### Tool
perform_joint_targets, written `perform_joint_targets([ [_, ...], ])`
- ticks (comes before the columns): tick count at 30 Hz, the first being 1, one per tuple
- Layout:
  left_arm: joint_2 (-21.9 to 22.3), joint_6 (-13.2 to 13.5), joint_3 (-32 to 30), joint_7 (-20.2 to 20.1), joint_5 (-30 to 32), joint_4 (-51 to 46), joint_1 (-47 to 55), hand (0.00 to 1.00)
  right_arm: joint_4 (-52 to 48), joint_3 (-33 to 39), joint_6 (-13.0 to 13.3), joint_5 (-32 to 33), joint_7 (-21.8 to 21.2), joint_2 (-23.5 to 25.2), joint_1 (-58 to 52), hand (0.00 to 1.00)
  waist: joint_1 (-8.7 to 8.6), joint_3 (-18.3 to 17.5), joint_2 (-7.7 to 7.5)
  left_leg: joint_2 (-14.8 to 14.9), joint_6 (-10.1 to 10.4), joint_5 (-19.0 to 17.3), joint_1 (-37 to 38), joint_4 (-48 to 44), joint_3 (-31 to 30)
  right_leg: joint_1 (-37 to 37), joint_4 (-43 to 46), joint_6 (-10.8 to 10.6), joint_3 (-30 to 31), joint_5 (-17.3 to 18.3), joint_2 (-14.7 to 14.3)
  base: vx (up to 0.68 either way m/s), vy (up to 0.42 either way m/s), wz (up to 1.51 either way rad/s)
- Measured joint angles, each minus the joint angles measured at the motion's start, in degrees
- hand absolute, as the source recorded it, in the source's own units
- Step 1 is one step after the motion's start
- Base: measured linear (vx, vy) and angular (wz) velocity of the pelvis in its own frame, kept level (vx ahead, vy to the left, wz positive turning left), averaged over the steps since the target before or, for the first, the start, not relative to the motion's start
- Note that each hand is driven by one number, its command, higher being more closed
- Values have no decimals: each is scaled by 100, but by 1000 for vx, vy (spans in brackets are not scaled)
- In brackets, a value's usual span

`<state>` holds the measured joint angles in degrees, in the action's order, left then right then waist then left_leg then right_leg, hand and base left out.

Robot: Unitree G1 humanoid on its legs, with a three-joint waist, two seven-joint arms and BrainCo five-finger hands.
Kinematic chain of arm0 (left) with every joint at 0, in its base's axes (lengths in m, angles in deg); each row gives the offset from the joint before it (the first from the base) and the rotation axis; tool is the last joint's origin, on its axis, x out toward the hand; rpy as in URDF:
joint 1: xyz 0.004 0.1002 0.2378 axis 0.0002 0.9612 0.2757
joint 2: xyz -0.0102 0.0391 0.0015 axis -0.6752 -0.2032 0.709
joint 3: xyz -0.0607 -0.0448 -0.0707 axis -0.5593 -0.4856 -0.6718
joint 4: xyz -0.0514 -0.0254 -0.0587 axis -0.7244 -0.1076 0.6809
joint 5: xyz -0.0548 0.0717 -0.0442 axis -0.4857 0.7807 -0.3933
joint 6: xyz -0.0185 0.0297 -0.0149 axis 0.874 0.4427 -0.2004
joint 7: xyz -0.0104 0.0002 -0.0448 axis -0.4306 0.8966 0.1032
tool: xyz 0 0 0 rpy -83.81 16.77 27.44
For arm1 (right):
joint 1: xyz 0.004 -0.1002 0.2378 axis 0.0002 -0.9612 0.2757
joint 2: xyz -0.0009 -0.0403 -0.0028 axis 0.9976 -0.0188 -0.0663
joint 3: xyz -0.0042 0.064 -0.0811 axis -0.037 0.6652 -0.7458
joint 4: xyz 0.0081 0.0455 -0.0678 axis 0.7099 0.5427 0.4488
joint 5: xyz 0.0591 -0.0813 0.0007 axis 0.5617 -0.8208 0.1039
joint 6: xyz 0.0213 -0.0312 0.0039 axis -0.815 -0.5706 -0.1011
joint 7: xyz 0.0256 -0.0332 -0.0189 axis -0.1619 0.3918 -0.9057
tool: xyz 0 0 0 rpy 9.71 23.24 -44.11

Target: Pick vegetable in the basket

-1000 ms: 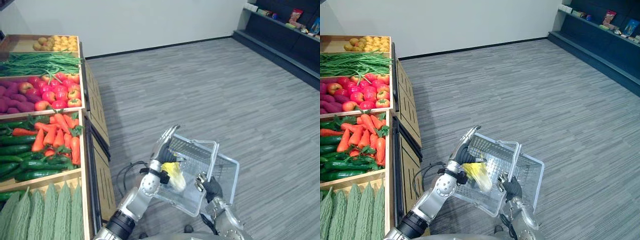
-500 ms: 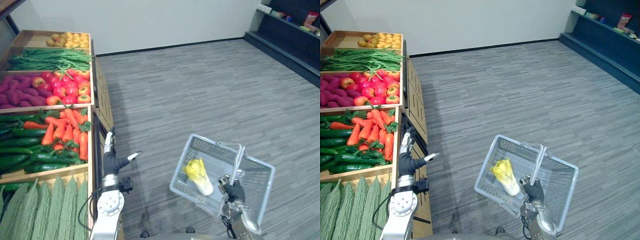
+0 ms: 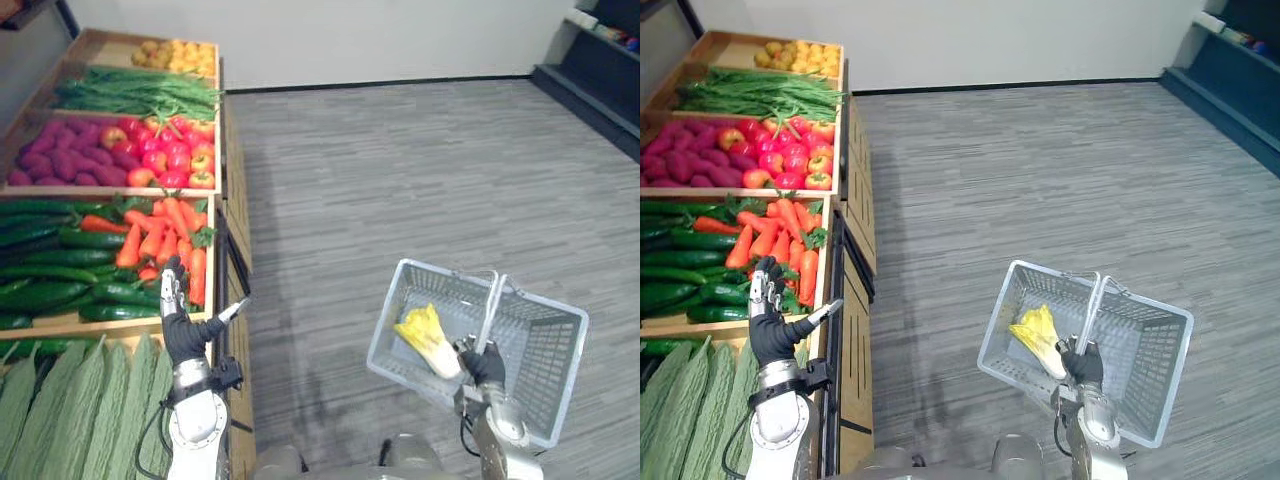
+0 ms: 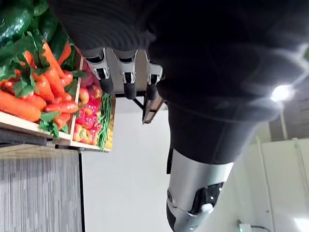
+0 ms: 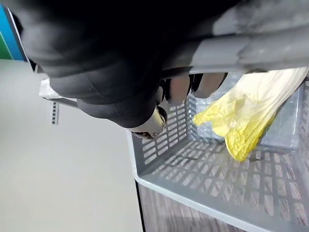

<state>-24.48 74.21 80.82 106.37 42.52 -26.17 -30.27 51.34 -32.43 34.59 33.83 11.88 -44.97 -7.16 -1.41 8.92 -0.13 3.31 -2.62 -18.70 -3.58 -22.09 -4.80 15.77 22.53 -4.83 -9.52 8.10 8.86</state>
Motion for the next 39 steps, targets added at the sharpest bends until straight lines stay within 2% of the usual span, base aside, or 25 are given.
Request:
perform_joint_targets([
  [2,-3,4,27,48,3,69,-227,0,0,-4,0,-4,60,1,15,100,-83,17,26,41,146,-187,67,-97,-203,56,-502,-168,276,-155,-128,337,-196,69],
  [3,-18,10,54,107,7,110,-361,0,1,-18,-1,-5,85,2,0,100,-106,7,17,64,287,-371,159,-254,-323,25,-707,-126,446,-325,-190,489,-335,86],
  [4,-36,38,77,107,15,157,-368,0,20,-70,-6,-8,80,-21,-19,100,-104,-19,50,173,424,-613,283,-380,-469,-59,-587,-68,520,-760,-307,441,-331,75],
  [5,-3,37,113,105,17,244,-330,0,42,-97,-7,-12,81,-89,-29,100,-122,-71,245,309,502,-673,337,-489,-549,-95,-451,7,423,-603,-414,507,-292,54],
  [6,81,39,192,97,15,252,-227,0,49,-191,-6,-13,83,-170,9,100,-102,-104,417,460,629,-497,166,-930,-626,-166,-325,99,246,-432,-564,415,-212,32],
  [7,119,39,258,100,15,253,-190,0,50,-247,-7,-12,88,-191,38,100,-74,-103,432,480,681,-285,-8,-1284,-631,-214,-304,179,178,-358,-589,609,-328,52],
  [8,239,34,319,78,3,293,-174,0,48,-314,-11,-7,73,-197,49,100,-67,-81,421,585,691,520,-504,-2378,-460,-619,-532,310,-12,-272,-622,478,-313,53],
  [11,243,38,533,36,-8,331,-146,0,46,-387,-13,2,126,-206,-14,100,55,65,298,948,565,507,-935,-3764,490,-1924,-1403,411,-222,-217,-737,507,-272,45],
  [14,245,47,475,-25,-22,331,-197,0,-105,-318,66,10,211,-284,137,100,128,71,397,905,511,298,-1487,-3431,1196,-2404,-1825,473,-291,-178,-735,387,-88,18],
  [16,244,47,450,-24,-13,335,-351,0,-102,-57,106,10,235,-285,239,100,223,92,400,837,496,355,-1713,-2072,2166,-2670,-1898,410,-391,-71,-672,420,25,15],
  [17,245,50,449,-22,-10,326,-369,0,-103,-8,113,9,236,-286,215,100,218,84,413,840,422,616,-1639,-1605,2577,-2766,-1846,301,-449,29,-685,379,42,50],
  [18,171,63,446,-20,6,256,-344,0,-18,64,123,5,298,-231,160,100,176,29,426,969,-546,941,-1298,-1039,3639,-2946,-1582,162,-469,520,-701,323,40,65],
  [20,54,63,425,-23,6,259,-404,0,113,102,123,9,331,-188,231,100,67,25,174,812,-730,619,-1219,-1023,3906,-2954,-1360,76,-484,835,-547,392,99,71],
  [22,86,35,302,-30,6,256,-368,0,138,176,102,-19,335,-162,290,100,121,64,86,568,-690,364,-1126,-909,3851,-3032,-1268,48,-498,821,-449,379,140,49],
  [23,153,8,225,-24,0,267,-254,0,204,190,67,-58,335,-161,277,100,83,79,81,380,-652,293,-918,-725,3726,-2973,-686,27,-629,826,-315,365,128,72],
  [24,169,-1,252,-26,1,268,-175,0,331,271,33,-73,336,-153,230,100,19,84,85,139,-606,292,-568,-408,3469,-2649,605,-163,-775,681,-69,356,123,92],
  [25,166,0,271,-26,4,263,-178,0,370,348,-12,-72,338,-142,195,100,-17,87,82,1,-586,288,-391,-248,3275,-2404,1435,-194,-748,387,73,450,68,156],
  [26,135,0,316,-19,7,267,-258,0,423,473,-50,-72,338,-125,86,100,-196,91,87,-195,-590,285,-54,-12,2783,-1810,2819,49,-424,542,169,380,9,172],
  [27,130,0,330,-20,8,264,-293,0,421,499,-50,-74,336,-119,-10,100,-278,88,96,-240,-586,287,82,53,2532,-1503,3042,243,-171,721,96,449,-57,177],
  [29,89,0,389,-14,23,265,-341,0,418,536,-50,-76,336,-78,-106,100,-291,90,98,-270,-534,303,273,129,2160,-1068,2737,335,211,910,-87,350,-135,135],
  [32,71,-1,738,6,46,263,-467,0,42,541,-43,-68,331,113,-513,100,-265,82,94,-235,-340,206,395,84,1256,-439,1398,296,1452,980,-567,341,-227,151],
  [34,38,3,992,41,102,226,-456,0,-167,531,-15,-12,334,228,-843,100,-272,-6,-55,-256,69,-64,285,-253,620,-377,279,64,2402,570,-729,331,-349,194],
  [35,17,9,1025,46,127,184,-450,0,-172,519,2,9,335,271,-927,100,-276,-30,-181,-292,190,-183,261,-354,494,-376,242,-180,2392,112,-665,250,-315,163],
  [37,138,-1,1253,53,133,199,-339,0,-130,536,18,66,347,184,-1086,100,-84,-186,59,68,396,-269,88,-483,79,-410,404,0,1734,342,-779,354,-432,137],
  [39,208,13,1377,11,134,189,-340,0,-88,589,29,243,383,196,-1068,100,-79,-221,153,233,662,-105,-11,-318,-74,-441,376,88,1269,363,-777,225,-326,119],
])
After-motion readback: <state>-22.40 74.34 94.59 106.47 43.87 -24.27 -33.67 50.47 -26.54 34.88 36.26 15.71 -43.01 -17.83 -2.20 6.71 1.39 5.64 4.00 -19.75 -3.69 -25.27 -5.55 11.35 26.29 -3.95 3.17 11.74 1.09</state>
